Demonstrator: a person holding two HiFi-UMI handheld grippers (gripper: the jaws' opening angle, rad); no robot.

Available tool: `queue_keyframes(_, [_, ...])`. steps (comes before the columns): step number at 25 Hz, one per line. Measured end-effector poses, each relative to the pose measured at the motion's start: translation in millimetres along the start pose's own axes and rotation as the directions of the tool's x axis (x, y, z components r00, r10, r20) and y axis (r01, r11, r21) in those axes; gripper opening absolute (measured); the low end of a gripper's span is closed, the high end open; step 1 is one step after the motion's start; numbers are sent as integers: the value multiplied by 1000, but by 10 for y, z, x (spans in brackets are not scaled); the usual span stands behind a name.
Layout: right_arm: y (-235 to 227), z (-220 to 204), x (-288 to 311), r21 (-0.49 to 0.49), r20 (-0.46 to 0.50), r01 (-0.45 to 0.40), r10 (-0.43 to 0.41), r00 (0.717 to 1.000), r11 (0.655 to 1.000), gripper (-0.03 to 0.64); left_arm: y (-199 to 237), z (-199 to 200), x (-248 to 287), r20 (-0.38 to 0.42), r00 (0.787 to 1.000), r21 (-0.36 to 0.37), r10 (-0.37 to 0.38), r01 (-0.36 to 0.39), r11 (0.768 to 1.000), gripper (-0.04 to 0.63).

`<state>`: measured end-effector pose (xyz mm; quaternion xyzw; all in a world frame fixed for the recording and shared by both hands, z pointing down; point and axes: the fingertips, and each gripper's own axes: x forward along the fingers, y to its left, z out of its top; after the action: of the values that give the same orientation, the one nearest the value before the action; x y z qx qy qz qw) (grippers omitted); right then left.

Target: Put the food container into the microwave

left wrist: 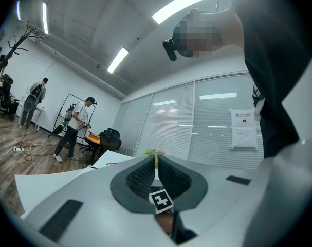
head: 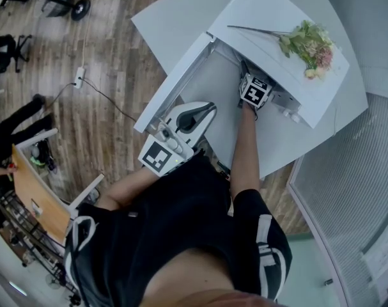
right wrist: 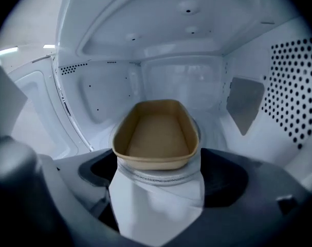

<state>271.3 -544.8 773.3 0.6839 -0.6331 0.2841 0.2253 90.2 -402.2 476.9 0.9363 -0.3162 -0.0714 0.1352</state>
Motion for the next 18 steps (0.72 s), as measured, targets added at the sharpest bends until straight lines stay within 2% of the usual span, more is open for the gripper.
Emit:
queue_keyframes(5, [29,-114,-495,10,31,-14,14,999,1000,494,-283,94,-192,15,1000,14,-6,6,1000,35])
queue_keyframes(10, [295,-258,-1672,-3,144,-102,101,984,995,479,-821,218,-601,40,999,39,-16,15,999,35])
queue_keyframes(11, [340,-300,-1946,-2,171,-117,116,978,993,456,-955,246,-702,54,998,49,-18,15,999,35])
queue_keyframes(13, [427,-439,-2499,-9,217,-141,139,966,990,351,-1240,284,-952,83,996,79,-14,7,997,35])
queue_keyframes(15, [494,-619,-2997,-14,248,-164,162,955,986,281,-1521,270,-1229,91,996,100,-2,-7,995,35])
queue_keyframes(18, [518,-817,-3579,-39,279,-196,199,939,980,199,-1877,248,-1578,106,994,94,15,-25,995,35])
